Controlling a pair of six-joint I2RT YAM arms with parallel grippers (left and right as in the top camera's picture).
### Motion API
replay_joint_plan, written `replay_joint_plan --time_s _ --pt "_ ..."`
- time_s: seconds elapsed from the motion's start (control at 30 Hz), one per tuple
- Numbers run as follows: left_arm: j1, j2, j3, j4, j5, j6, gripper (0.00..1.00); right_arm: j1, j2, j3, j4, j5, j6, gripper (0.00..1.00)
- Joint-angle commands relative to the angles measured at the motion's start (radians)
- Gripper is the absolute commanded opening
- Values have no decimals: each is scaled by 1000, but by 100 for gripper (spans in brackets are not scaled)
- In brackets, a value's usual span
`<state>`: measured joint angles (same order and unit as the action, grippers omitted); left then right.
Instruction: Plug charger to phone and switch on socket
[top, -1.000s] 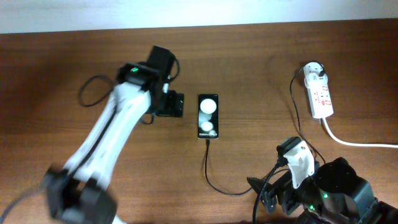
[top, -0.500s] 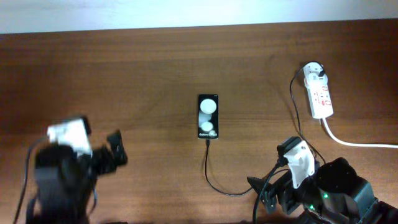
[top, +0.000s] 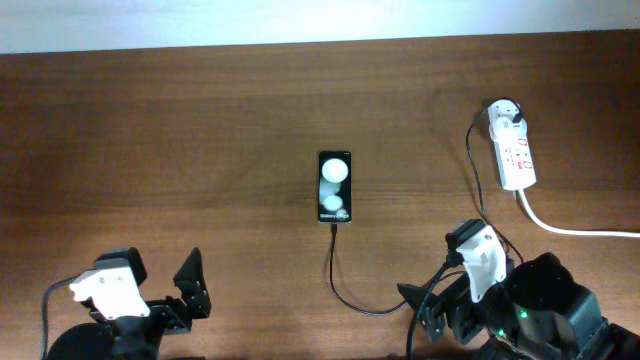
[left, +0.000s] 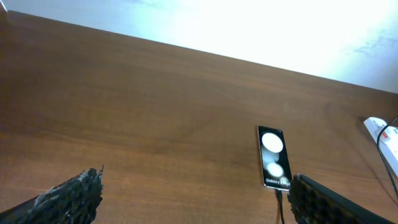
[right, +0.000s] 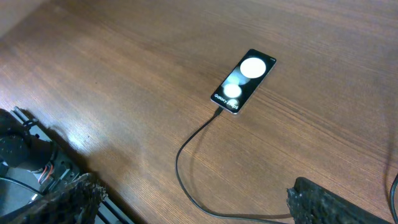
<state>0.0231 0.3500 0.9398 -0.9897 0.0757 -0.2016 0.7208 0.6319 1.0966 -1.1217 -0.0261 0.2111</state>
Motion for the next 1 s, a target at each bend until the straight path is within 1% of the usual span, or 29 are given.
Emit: replay_joint_plan --time_s 0.0,0.13,0.2,0.23,0.3,0.37,0.4,0.47,0.53,0.57,0.6,0.63,0.77,0.8,0.9,0.97 --pt "3 -72 -8 0 11 16 99 -3 -2 8 6 13 6 99" --pt "3 -227 -8 -3 11 16 99 -3 -2 8 23 13 6 99" --pt "1 -291 -8 -31 11 16 99 -3 -2 8 44 14 6 99" --pt "-13 -330 -8 -56 11 16 99 -3 -2 8 61 42 6 99" --pt "-42 -344 -4 -108 11 16 99 -3 0 8 121 88 6 99" --pt "-58 -344 -4 -200 11 16 99 -3 22 8 192 126 6 99" --pt "-58 -344 -4 -270 11 16 99 -3 52 8 215 169 11 100" --pt "-58 -344 -4 -365 34 -3 99 -3 126 9 221 319 103 59" --pt "-58 -344 -4 -389 34 -22 99 -17 256 35 210 417 161 29" --pt "-58 -344 -4 -389 34 -22 99 -47 310 70 184 420 200 18" --pt "-58 -344 -4 -389 34 -22 99 -75 347 101 160 420 225 11" --pt "-58 -344 -4 -389 34 -22 99 -142 419 170 105 418 260 5" --pt "-58 -344 -4 -388 34 -22 99 -462 664 443 -57 275 282 4" --pt "-58 -344 -4 -388 34 -22 99 -566 729 508 -82 225 307 4" --pt "-58 -344 -4 -388 34 -22 99 -834 895 610 -87 95 329 4" --pt "-58 -344 -4 -388 34 -22 99 -954 993 634 -65 32 330 4"
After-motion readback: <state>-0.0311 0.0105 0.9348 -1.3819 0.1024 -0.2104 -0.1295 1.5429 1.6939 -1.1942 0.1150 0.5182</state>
